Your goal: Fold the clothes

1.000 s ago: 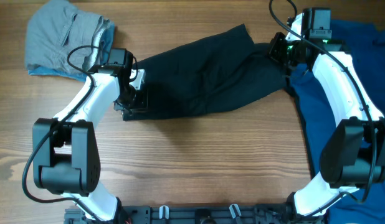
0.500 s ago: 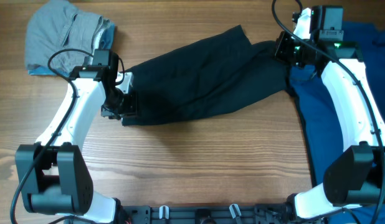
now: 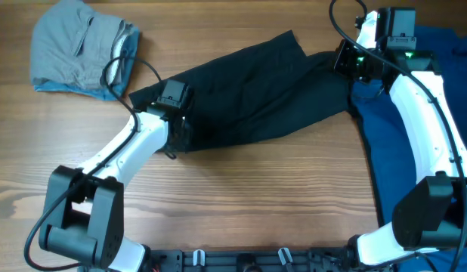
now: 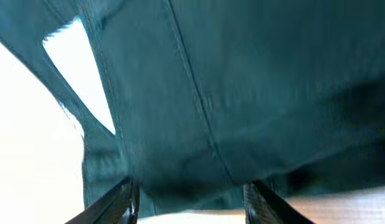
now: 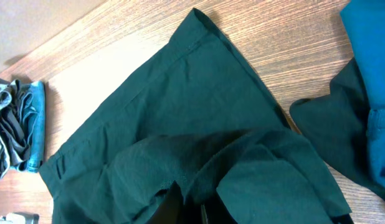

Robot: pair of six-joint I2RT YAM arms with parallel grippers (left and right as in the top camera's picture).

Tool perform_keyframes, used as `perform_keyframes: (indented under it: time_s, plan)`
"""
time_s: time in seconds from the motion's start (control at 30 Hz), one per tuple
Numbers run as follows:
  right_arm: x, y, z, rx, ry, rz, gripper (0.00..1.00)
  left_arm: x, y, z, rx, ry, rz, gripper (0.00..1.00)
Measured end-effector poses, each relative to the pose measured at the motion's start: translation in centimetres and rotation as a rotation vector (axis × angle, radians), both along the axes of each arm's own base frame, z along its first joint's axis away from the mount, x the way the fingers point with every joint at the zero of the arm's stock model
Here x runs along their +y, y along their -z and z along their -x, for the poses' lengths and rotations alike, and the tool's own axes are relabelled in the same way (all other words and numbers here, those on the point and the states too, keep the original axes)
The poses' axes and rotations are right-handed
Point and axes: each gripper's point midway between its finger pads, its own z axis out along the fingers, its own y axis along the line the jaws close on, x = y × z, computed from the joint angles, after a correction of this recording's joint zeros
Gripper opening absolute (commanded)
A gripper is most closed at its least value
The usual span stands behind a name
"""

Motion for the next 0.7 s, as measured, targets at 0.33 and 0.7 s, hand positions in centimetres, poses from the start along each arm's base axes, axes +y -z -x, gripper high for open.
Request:
perform_keyframes:
  time_s: [0.33,0.7]
  plan:
    - [0.0,0.0,0.0,0.002,0.000,0.000,0.05,-0.1,1.4,-0.4,-0.017,-0.016,0.020,0.25]
    - [0.1,0.5,0.7,0.036,-0.004,0.000,0.04,2.9,-1.0,2.0,0.126,-0.130,-0.003,0.04]
